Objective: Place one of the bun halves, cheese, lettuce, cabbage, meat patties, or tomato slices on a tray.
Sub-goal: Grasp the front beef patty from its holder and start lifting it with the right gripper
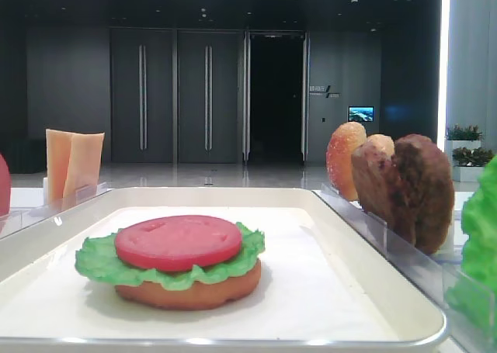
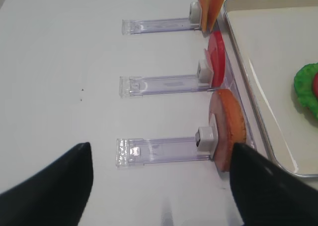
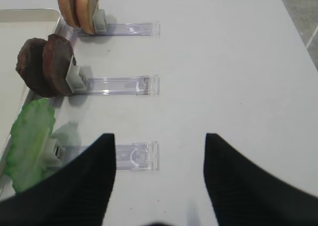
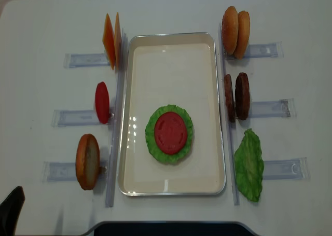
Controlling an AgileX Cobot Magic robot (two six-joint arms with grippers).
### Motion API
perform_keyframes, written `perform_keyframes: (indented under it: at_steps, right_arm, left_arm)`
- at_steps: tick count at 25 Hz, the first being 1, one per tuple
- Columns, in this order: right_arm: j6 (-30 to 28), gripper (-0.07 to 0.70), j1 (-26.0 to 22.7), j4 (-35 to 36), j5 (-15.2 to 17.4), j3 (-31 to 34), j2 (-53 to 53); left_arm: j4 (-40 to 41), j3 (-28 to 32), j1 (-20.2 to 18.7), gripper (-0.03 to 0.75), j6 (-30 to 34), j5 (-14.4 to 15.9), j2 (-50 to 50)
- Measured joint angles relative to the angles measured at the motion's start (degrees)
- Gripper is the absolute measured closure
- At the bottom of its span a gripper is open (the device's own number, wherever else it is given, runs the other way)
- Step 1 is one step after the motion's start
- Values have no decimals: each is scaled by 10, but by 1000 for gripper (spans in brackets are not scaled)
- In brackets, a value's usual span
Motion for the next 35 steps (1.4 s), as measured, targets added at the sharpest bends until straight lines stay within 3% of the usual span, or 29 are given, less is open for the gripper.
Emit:
perform_keyframes:
  at_steps: [19, 28, 35]
  right_arm:
    - [0, 223, 0, 0, 0, -1, 7]
    - [0, 223, 0, 10, -4, -37, 181]
    - [-1, 223, 0, 10, 6, -120, 377]
  left_arm:
    - [-1, 0, 0, 55, 0, 0, 0]
    - [-1, 0, 0, 55, 0, -1, 0]
    - [-1, 0, 0, 55, 0, -1, 0]
